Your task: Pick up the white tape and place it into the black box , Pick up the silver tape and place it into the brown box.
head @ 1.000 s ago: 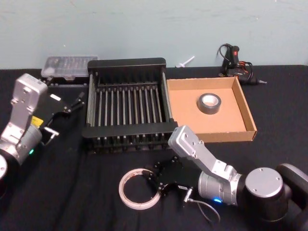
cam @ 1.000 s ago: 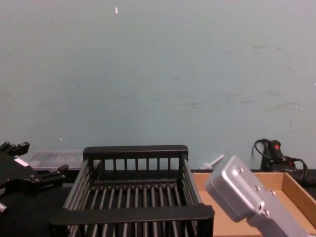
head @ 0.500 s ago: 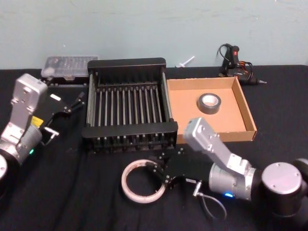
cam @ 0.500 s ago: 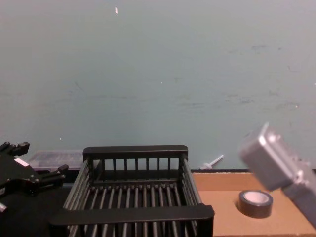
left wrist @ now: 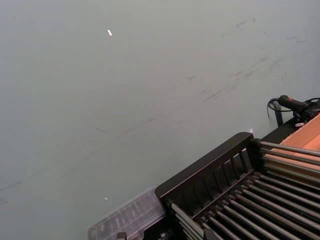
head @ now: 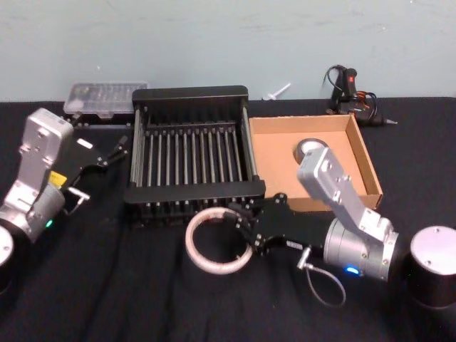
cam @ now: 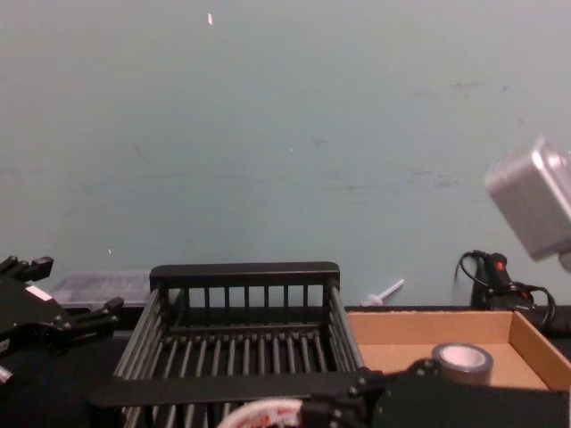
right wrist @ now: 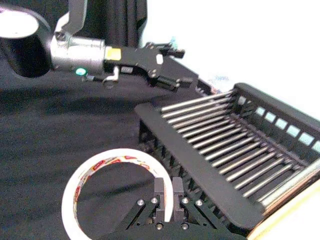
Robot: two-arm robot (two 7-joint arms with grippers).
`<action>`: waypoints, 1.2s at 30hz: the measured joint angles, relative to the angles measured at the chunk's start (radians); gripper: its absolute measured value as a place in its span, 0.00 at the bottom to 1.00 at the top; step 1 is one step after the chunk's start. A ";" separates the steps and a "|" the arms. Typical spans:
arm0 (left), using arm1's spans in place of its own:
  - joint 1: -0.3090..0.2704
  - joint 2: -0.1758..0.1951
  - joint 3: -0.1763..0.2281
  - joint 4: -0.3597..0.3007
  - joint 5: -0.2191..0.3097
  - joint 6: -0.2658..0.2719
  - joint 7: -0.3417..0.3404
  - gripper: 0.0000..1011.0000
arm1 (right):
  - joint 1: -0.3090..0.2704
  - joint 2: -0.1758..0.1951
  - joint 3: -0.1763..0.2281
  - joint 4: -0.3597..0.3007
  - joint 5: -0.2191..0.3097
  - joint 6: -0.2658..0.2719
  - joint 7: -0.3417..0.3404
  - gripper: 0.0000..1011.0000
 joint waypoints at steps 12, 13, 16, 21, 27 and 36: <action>0.000 0.000 0.000 0.000 0.000 0.000 0.000 0.99 | 0.045 -0.039 0.026 0.012 0.037 -0.013 -0.045 0.10; 0.000 0.000 0.000 0.000 0.000 0.000 0.000 0.99 | 0.050 -0.042 0.027 0.015 0.038 -0.013 -0.048 0.10; 0.000 0.000 0.000 0.000 0.000 0.000 0.000 0.99 | 0.073 -0.059 0.029 0.038 0.037 -0.003 -0.065 0.10; 0.000 0.000 0.000 0.000 0.000 0.000 0.000 0.99 | 0.119 -0.097 0.032 0.085 0.023 0.026 -0.104 0.10; 0.000 0.000 0.000 0.000 0.000 0.000 0.000 0.99 | 0.166 -0.139 0.036 0.142 0.007 0.041 -0.134 0.10; 0.000 0.000 0.000 0.000 0.000 0.000 0.000 0.99 | 0.250 -0.222 0.037 0.270 -0.029 0.046 -0.174 0.10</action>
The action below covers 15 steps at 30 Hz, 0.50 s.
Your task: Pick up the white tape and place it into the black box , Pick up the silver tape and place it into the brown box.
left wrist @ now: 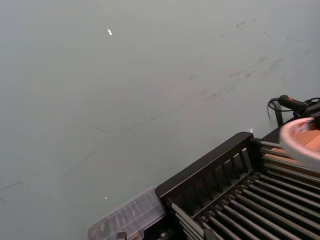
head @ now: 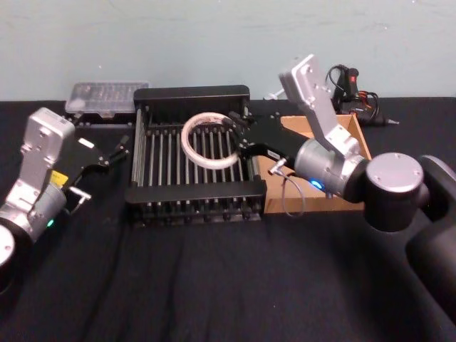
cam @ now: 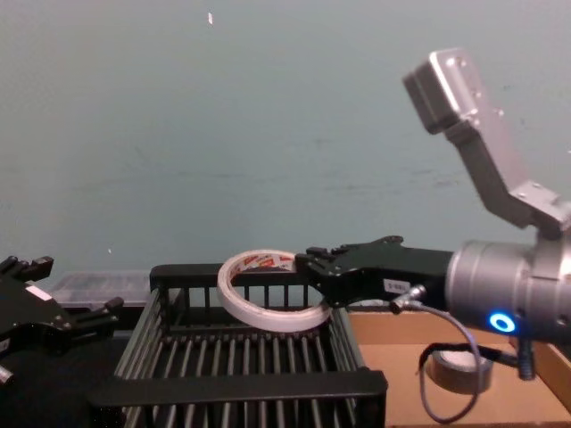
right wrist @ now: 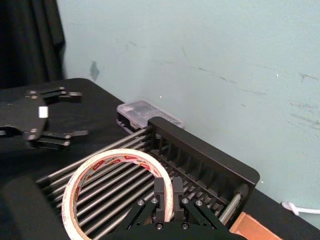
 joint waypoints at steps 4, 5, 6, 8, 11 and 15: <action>0.000 0.000 0.000 0.000 0.000 0.000 0.000 0.99 | 0.034 -0.035 0.000 0.061 -0.016 0.003 -0.014 0.10; 0.000 0.000 0.000 0.000 0.000 0.000 0.000 0.99 | 0.040 -0.042 0.000 0.074 -0.019 0.003 -0.017 0.10; 0.000 0.000 0.000 0.000 0.000 0.000 0.000 0.99 | 0.053 -0.057 0.001 0.099 -0.024 0.003 -0.022 0.10; 0.000 0.000 0.000 0.000 0.000 0.000 0.000 0.99 | 0.071 -0.076 0.002 0.134 -0.033 0.001 -0.029 0.10; 0.000 0.000 0.000 0.000 0.000 0.000 0.000 0.99 | 0.087 -0.095 0.003 0.172 -0.043 -0.002 -0.036 0.10; 0.000 0.000 0.000 0.000 0.000 0.000 0.000 0.99 | 0.111 -0.123 0.005 0.232 -0.060 -0.007 -0.048 0.10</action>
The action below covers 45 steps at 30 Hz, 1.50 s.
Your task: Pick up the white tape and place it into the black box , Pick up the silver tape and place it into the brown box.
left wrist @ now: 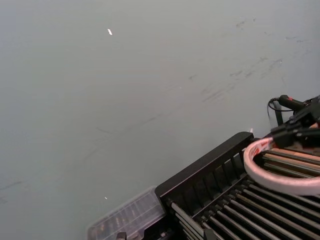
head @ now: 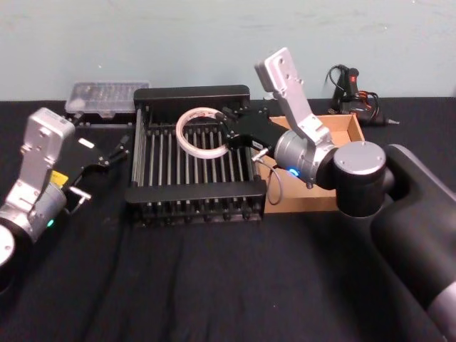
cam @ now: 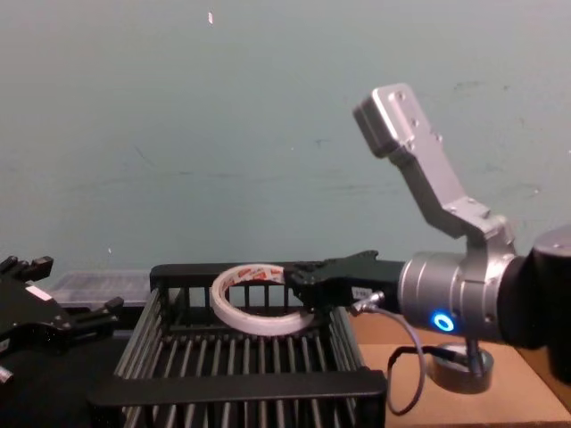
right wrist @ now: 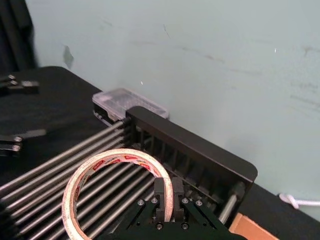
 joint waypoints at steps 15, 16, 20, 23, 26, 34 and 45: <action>0.000 0.000 0.000 0.000 0.000 0.000 0.000 0.99 | 0.032 -0.042 0.006 0.105 -0.039 -0.005 -0.022 0.10; 0.000 0.000 0.000 0.000 0.000 0.000 0.000 0.99 | 0.032 -0.041 0.006 0.104 -0.038 -0.005 -0.021 0.10; 0.000 0.000 0.000 0.000 0.000 0.000 0.000 0.99 | 0.031 -0.040 0.006 0.100 -0.037 -0.005 -0.020 0.10; 0.000 0.000 0.000 0.000 0.000 0.000 0.000 0.99 | 0.030 -0.039 0.005 0.098 -0.035 -0.005 -0.020 0.16; 0.000 0.000 0.000 0.000 0.000 0.000 0.000 0.99 | 0.030 -0.038 0.005 0.097 -0.035 -0.005 -0.019 0.23; 0.000 0.000 0.000 0.000 0.000 0.000 0.000 0.99 | 0.029 -0.037 0.004 0.094 -0.032 -0.005 -0.018 0.48; 0.000 0.000 0.000 0.000 0.000 0.000 0.000 0.99 | 0.028 -0.036 0.004 0.093 -0.031 -0.004 -0.017 0.83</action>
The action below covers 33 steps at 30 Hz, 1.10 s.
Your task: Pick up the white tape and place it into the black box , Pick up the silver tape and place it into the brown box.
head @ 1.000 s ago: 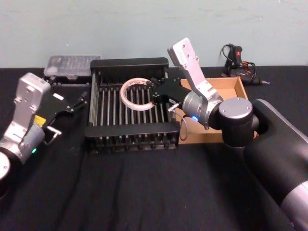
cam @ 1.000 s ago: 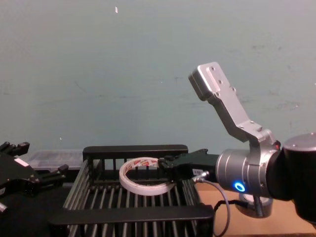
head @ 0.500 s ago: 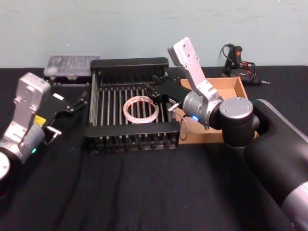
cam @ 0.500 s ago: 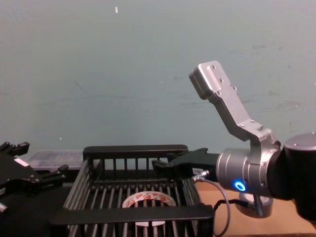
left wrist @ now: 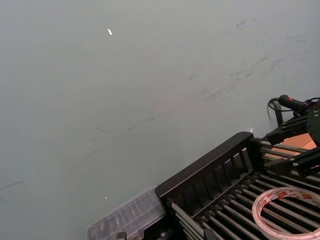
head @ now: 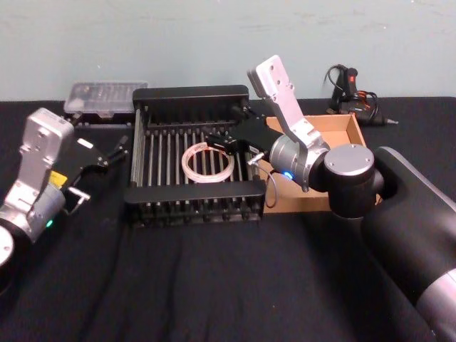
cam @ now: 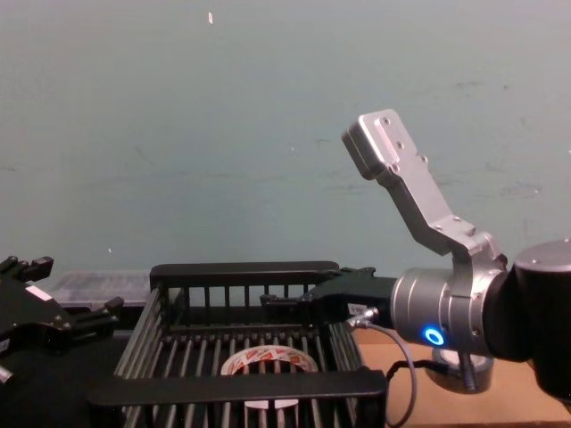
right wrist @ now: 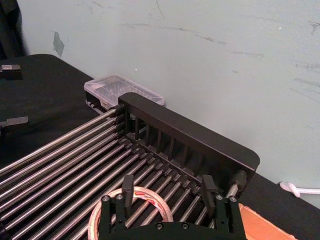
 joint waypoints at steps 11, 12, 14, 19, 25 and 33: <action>0.000 0.000 0.000 0.000 0.000 0.000 0.000 0.99 | 0.000 0.000 0.000 -0.001 0.001 0.000 0.001 0.99; 0.000 0.000 0.000 0.000 0.000 0.000 0.000 0.99 | 0.000 0.000 0.000 -0.001 0.001 0.000 0.001 0.99; 0.000 0.000 0.000 0.000 0.000 0.000 0.000 0.99 | 0.000 0.000 0.000 -0.001 0.001 0.000 0.001 0.99; 0.000 0.000 0.000 0.000 0.000 0.000 0.000 0.99 | -0.007 0.003 0.007 -0.014 0.001 0.002 0.010 0.99; 0.000 0.000 0.000 0.000 0.000 0.000 0.000 0.99 | -0.042 0.027 0.037 -0.086 0.009 0.012 0.021 0.99; 0.000 0.000 0.000 0.000 0.000 0.000 0.000 0.99 | -0.115 0.072 0.099 -0.215 0.022 0.020 -0.018 0.99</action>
